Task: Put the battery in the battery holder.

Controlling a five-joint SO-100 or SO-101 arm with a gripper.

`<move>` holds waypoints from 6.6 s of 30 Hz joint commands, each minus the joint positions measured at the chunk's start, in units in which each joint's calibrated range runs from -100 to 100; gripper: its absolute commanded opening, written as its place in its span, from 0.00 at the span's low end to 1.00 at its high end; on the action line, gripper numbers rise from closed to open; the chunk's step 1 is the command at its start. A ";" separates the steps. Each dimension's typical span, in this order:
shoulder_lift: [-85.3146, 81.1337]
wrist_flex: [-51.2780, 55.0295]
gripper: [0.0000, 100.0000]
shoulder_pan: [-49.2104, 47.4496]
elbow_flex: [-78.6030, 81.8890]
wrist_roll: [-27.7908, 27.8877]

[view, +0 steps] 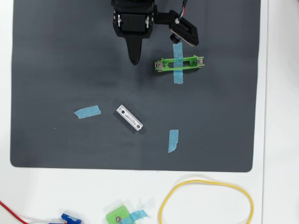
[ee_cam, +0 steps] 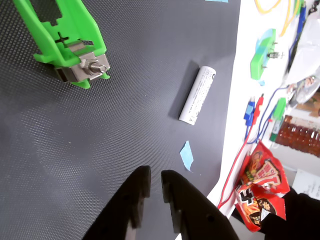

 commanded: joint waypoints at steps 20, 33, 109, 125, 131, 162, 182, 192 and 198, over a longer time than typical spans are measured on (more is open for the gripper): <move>7.08 -1.14 0.00 0.06 -13.56 -0.17; 59.19 -1.23 0.00 1.72 -49.24 -0.17; 105.25 -1.14 0.26 -1.49 -82.72 -20.99; 110.20 -0.36 0.26 -0.14 -86.42 -20.88; 110.28 0.34 0.26 -0.25 -85.98 -20.88; 122.65 11.10 0.26 0.69 -101.57 -19.47; 127.85 17.48 0.06 0.89 -107.39 -19.42; 127.17 22.02 0.00 0.06 -106.51 -16.19; 113.27 20.62 0.00 -7.20 -96.64 -12.12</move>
